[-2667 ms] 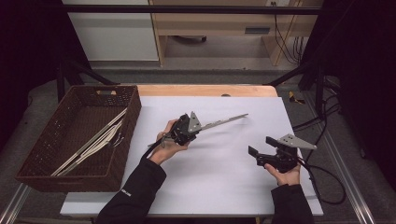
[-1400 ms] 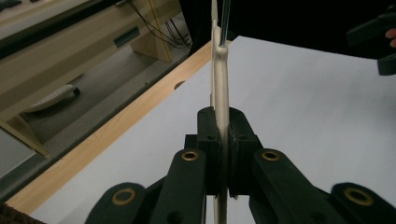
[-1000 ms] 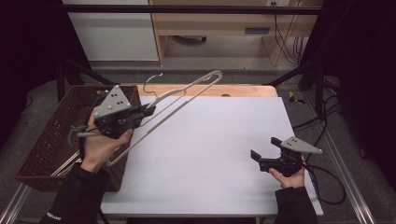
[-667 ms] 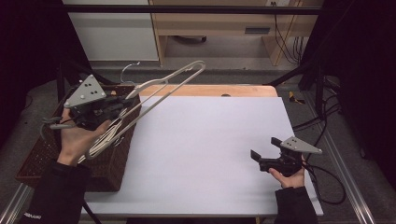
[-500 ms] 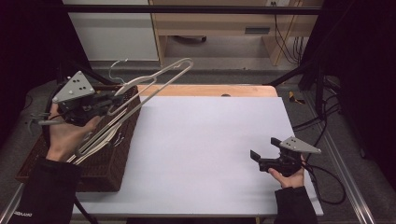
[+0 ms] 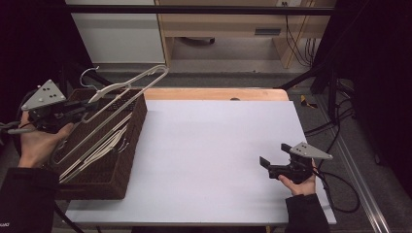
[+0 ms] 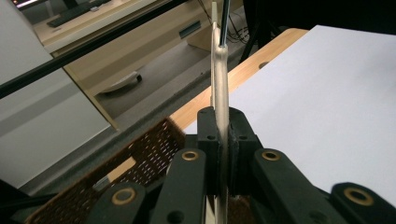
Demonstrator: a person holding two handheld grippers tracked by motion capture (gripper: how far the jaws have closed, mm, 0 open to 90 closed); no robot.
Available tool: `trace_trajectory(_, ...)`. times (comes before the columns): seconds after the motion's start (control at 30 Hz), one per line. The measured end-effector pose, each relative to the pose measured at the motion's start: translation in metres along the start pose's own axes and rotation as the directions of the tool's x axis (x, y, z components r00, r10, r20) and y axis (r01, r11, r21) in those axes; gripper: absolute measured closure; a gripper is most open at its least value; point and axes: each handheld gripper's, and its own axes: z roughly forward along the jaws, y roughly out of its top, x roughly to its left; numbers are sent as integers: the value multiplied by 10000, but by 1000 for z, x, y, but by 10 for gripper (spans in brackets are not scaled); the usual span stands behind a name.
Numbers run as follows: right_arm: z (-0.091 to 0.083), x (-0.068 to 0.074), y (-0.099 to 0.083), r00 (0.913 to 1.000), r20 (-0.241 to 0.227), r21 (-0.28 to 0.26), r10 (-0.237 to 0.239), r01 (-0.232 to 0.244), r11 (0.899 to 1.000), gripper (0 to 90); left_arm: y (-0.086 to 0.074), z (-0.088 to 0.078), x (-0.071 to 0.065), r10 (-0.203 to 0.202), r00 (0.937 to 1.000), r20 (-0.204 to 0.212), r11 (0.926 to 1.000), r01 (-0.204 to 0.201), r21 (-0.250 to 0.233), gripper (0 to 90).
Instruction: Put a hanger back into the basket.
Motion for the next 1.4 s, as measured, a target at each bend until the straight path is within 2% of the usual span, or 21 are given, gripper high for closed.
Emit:
trace_trajectory(0.2,0,-1,0,10000,-9,21,-100,100,9999,26,-22,-4,14,-79,9994,-334,9990,93,435,857)
trace_trajectory(0.43,0,-1,0,9999,1,13,-114,114,9999,26,-44,-6,27,-133,9979,-631,9974,177,696,857)
trace_trajectory(0.73,0,-1,0,10000,16,54,-74,74,10000,25,-66,-3,33,206,9956,-916,9903,-77,1389,857)
trace_trajectory(0.83,0,-1,0,10000,-17,95,-95,95,9999,26,-72,-3,34,185,9950,-978,9891,-39,1474,857)
trace_trajectory(1.03,0,0,0,10000,26,59,-48,48,10000,25,-91,1,31,362,9929,-1137,9777,-116,2097,857)
trace_trajectory(1.13,0,0,0,10000,24,103,-76,76,9999,26,-97,4,30,401,9925,-1159,9779,-152,2083,856)
trace_trajectory(1.2,1,0,-1,9999,23,122,-116,116,9999,25,-106,10,26,375,9921,-1194,9749,-100,2225,857)
trace_trajectory(1.27,1,-1,-1,9999,16,136,-141,141,9998,25,-112,14,23,352,9919,-1220,9763,-81,2160,856)
trace_trajectory(1.33,0,0,-1,9999,33,134,-121,121,9998,25,-116,20,20,321,9918,-1235,9731,-28,2303,856)
trace_trajectory(1.37,0,0,-1,9999,34,132,-124,123,9998,26,-118,22,19,470,9921,-1162,9682,-166,2496,856)
trace_trajectory(1.4,0,0,-1,9999,35,134,-122,122,9998,26,-121,23,17,514,9922,-1139,9583,-169,2851,856)
